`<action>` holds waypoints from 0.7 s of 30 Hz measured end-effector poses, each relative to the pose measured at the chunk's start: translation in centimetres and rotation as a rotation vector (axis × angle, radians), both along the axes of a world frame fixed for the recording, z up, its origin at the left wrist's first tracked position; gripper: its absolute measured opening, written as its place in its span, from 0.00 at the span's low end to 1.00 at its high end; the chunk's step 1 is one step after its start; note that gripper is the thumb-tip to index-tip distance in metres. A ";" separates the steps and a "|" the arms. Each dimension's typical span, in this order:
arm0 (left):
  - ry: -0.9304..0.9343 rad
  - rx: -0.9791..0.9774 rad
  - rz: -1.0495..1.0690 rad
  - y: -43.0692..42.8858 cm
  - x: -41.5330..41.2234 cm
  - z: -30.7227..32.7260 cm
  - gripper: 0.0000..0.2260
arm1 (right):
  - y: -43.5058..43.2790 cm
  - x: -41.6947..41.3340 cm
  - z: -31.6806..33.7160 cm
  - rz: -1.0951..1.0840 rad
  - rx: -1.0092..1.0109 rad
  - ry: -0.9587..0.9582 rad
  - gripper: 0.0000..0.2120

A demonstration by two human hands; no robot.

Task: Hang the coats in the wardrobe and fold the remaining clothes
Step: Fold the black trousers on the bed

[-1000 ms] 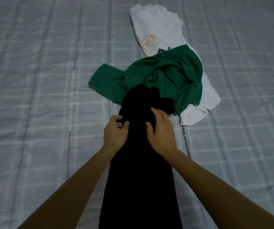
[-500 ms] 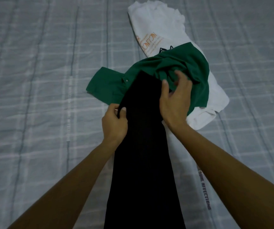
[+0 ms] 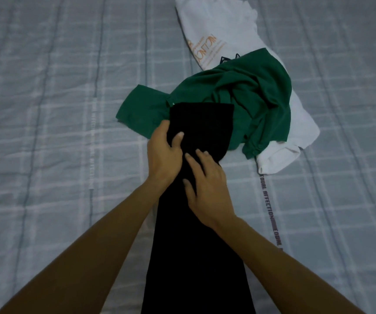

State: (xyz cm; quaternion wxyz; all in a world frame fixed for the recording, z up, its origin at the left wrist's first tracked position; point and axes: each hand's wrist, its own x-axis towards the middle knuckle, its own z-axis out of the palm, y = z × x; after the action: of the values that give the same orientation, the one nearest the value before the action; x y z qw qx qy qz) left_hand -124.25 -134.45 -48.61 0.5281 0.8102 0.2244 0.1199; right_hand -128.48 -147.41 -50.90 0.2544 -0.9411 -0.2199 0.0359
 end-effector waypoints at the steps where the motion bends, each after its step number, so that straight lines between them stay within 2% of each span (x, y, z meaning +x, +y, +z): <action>1: 0.014 -0.007 0.037 0.1 0.1 -0.3 0.05 | 0.2 0.2 -0.1 0.026 -0.099 0.053 0.26; 3: 0.112 0.014 0.176 0.5 -0.1 -0.8 0.16 | 0.5 0.3 -0.6 0.064 -0.264 0.145 0.28; 5: 0.098 0.167 0.184 0.4 -1.7 -0.6 0.23 | 0.6 -0.4 -0.4 0.068 -0.252 0.118 0.29; 7: -0.015 0.332 0.022 -0.6 -4.9 -0.5 0.23 | 0.6 -1.8 -0.4 0.072 -0.163 0.041 0.28; 8: -0.027 0.385 -0.101 -1.3 -7.0 -0.6 0.22 | 0.4 -2.8 -0.7 0.092 -0.181 0.034 0.28; 10: 0.086 0.469 -0.357 -2.6 -11.8 -1.9 0.21 | -0.4 -5.2 -1.8 0.152 -0.317 0.084 0.28; 12: 0.247 0.596 -0.534 -3.0 -16.0 -3.8 0.23 | -1.8 -7.2 -2.4 0.146 -0.344 0.117 0.27; 16: 0.350 0.803 -0.572 -3.1 -21.0 -4.1 0.25 | -4.1 -10.8 -2.0 0.120 -0.310 0.147 0.25; 21: 0.357 0.862 -0.725 -6.1 -28.6 -1.8 0.24 | -6.2 -19.2 -0.2 0.130 -0.337 0.216 0.27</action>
State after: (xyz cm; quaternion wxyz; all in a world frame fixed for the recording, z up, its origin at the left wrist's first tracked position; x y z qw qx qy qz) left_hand -152.86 -140.53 -50.37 0.1127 0.9843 -0.0502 -0.1260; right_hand -147.71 -153.57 -51.11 0.1128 -0.9449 -0.2424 0.1891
